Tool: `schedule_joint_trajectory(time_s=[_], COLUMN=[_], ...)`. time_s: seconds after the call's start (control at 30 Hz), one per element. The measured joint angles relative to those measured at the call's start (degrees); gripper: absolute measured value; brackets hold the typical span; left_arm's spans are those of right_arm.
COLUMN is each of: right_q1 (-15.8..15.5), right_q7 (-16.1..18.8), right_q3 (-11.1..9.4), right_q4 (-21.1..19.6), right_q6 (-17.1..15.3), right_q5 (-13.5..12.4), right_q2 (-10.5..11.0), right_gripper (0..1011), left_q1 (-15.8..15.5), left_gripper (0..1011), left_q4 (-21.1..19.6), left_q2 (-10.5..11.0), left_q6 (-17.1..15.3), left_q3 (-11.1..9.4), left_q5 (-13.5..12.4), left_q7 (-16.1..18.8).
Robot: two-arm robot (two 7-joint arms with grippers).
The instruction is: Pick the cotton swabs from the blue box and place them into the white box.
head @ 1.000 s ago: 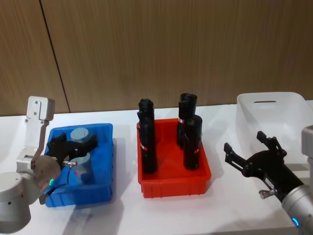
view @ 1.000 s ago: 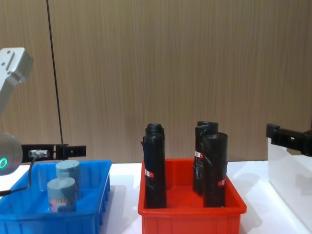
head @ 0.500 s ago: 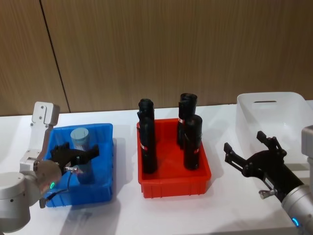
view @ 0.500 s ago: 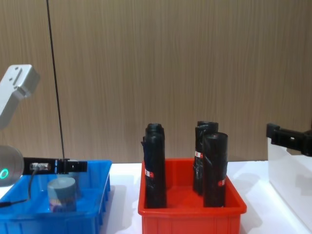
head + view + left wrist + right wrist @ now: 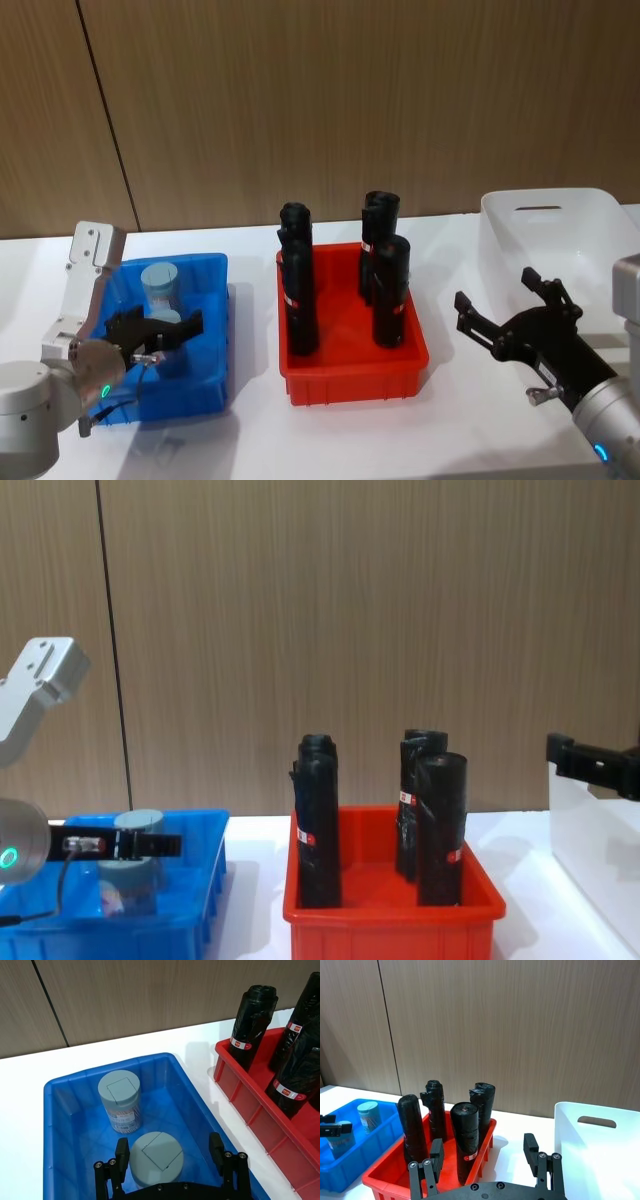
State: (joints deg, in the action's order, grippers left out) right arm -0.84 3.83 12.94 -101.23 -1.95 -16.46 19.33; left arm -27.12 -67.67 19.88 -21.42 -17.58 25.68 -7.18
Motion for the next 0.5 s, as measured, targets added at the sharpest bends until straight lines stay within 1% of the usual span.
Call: schedule_joint_trajectory(time_s=[0.5], right_q1=[0.00], right_q7=[0.00], right_q3=[0.00], right_q4=[0.00], right_q6=[0.00], right_q5=[0.00], right_q2=[0.00], right_gripper=[1002], left_q1=[0.74], left_gripper=[995], left_q4=[0.14], left_q2=[0.50], left_q6=[-0.11], left_q3=[0.44], left_q5=[-0.74], left_q7=[0.62])
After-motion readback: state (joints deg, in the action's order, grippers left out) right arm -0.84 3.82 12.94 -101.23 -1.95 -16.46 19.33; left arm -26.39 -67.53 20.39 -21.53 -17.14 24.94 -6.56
